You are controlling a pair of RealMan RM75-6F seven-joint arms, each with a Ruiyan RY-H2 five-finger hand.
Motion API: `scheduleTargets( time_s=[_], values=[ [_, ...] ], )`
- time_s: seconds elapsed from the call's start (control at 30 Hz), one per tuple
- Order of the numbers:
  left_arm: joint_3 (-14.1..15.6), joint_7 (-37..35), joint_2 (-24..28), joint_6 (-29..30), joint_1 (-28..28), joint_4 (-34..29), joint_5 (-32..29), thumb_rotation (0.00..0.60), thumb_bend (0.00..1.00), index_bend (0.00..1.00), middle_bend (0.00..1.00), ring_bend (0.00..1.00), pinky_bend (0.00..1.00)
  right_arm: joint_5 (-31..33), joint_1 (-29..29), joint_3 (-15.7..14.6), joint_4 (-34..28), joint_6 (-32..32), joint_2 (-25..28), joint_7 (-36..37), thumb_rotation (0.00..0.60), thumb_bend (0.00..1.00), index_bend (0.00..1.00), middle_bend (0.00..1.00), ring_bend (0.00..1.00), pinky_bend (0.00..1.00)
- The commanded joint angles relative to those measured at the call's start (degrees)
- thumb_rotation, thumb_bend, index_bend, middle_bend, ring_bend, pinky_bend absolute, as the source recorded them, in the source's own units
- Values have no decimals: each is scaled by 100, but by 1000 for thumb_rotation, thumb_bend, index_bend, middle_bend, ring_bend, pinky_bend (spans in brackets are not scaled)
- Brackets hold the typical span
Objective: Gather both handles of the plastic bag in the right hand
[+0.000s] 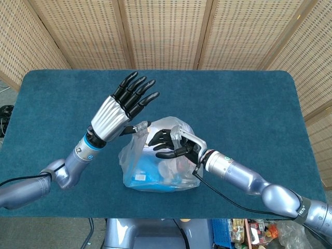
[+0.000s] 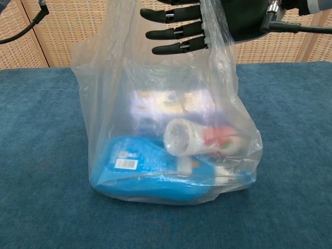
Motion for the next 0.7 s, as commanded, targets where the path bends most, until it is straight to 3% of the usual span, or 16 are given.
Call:
scheduleTargets(
  time_s=[0.03, 0.2, 0.4, 0.5, 0.7],
  values=[
    [13, 39, 27, -24, -12, 44, -2, 600, 206, 23, 0, 0, 0, -49, -28, 22, -9, -78, -14, 24, 600, 0, 429, 391, 253, 218],
    [28, 35, 16, -25, -12, 102, -34, 600, 185, 17, 0, 0, 0, -116, -46, 10, -8, -158, -52, 26, 600, 0, 430, 391, 253, 218],
    [-57, -203, -37, -115, 22, 10, -338, 600, 10, 0, 0, 0, 0, -189, -44, -42, -15, -234, -104, 11, 600, 0, 429, 392, 253, 207],
    [-137, -707, -3, -300, 85, -310, -702, 600, 0, 0, 0, 0, 0, -238, -51, -58, 7, -236, -152, 3, 600, 0, 429, 391, 253, 195],
    [-118, -1448, 361, -635, 102, -820, -820, 600, 0, 0, 0, 0, 0, -289, -73, -68, 49, -187, -209, 19, 600, 0, 429, 391, 253, 195]
  ],
)
